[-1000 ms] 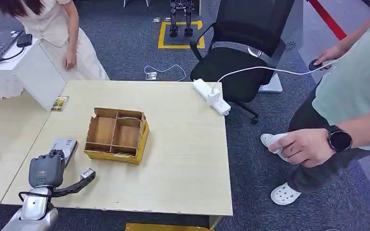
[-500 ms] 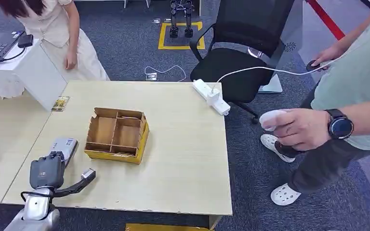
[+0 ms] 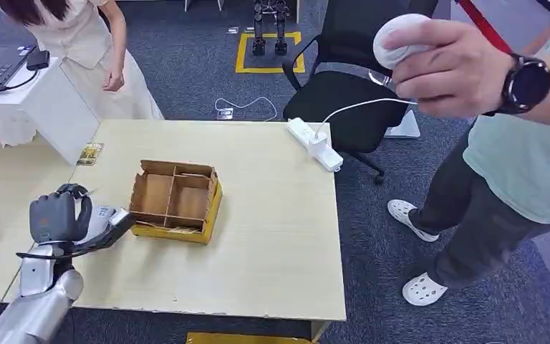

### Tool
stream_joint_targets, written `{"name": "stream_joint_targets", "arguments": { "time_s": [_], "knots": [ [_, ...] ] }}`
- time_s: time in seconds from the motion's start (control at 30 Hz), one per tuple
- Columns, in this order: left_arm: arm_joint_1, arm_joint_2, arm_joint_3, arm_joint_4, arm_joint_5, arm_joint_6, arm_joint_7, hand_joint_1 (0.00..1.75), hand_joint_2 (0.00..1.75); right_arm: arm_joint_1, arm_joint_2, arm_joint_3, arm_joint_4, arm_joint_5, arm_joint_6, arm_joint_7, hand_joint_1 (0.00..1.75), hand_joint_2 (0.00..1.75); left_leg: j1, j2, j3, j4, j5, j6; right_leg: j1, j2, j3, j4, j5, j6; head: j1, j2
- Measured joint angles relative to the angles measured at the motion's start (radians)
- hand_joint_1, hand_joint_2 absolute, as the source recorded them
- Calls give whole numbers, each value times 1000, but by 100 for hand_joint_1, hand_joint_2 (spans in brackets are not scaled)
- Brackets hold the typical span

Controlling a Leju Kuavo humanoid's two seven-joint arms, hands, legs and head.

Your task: Pass the card to the sensor for recognition and then transmit it.

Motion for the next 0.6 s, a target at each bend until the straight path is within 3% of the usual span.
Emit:
{"name": "stream_joint_targets", "arguments": {
  "time_s": [0.27,0.6],
  "knots": [
    [-122,32,11,-6,37,2,-21,175,175,-8,-1,34,-1,-5,0,0,0,0,0,0,0,0,0,0,0,0,0,0,0,0,0,0],
    [-205,29,11,-5,18,5,-19,175,175,-26,-1,67,1,-14,0,-4,0,0,0,0,0,0,0,0,0,0,-1,0,0,0,0,0]
  ]
}}
